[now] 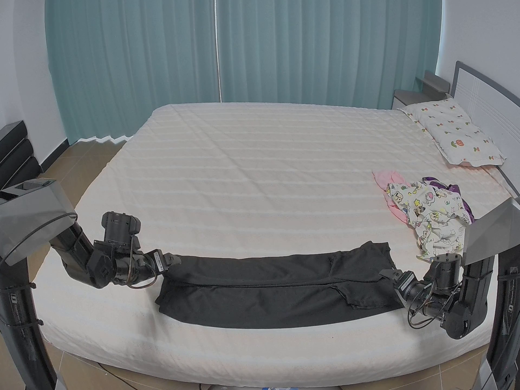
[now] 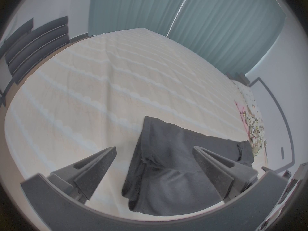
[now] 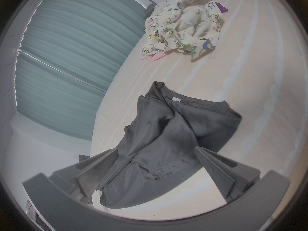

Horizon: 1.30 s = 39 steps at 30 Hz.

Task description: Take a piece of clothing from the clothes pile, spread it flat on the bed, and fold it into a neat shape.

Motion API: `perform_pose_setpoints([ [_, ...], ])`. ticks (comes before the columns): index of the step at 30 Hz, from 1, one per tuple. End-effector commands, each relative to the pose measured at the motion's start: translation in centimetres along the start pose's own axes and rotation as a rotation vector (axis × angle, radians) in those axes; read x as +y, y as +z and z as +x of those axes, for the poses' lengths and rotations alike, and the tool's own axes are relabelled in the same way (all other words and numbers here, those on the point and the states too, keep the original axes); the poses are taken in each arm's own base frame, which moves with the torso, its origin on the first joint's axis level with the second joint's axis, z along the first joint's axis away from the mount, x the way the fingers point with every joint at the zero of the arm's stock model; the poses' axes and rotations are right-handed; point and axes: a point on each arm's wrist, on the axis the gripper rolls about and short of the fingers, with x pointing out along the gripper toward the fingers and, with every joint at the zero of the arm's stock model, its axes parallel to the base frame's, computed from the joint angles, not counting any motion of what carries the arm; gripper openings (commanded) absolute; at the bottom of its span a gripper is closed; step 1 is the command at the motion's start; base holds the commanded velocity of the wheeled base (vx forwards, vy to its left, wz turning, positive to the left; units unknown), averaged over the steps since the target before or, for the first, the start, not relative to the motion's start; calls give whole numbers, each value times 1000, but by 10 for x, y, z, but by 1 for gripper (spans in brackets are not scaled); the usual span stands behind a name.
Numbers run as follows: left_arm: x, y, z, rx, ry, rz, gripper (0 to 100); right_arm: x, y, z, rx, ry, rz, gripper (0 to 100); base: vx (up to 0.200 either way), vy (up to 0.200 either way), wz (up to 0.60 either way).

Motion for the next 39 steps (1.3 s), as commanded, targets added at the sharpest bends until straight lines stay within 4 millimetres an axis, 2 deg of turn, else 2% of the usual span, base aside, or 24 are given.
perform_pose_setpoints([
  [1,20,7,28,42,18,42,100,-9,-9,0,40,-32,5,100,0,0,0],
  [5,17,6,40,59,-16,69,100,-10,-11,0,43,-41,1,100,0,0,0],
  [12,10,1,45,95,-88,111,100,-10,-14,1,52,-45,-15,100,0,0,0],
  [24,18,-11,63,127,-60,214,100,-11,-14,2,53,-48,-15,100,0,0,0],
  [35,19,-13,64,133,-49,217,100,-11,-14,2,53,-48,-15,100,0,0,0],
  [36,20,-14,64,135,-49,217,0,-11,-14,2,53,-48,-15,100,0,0,0],
  [39,21,-15,67,137,-48,217,0,-11,-14,2,53,-48,-15,100,0,0,0],
])
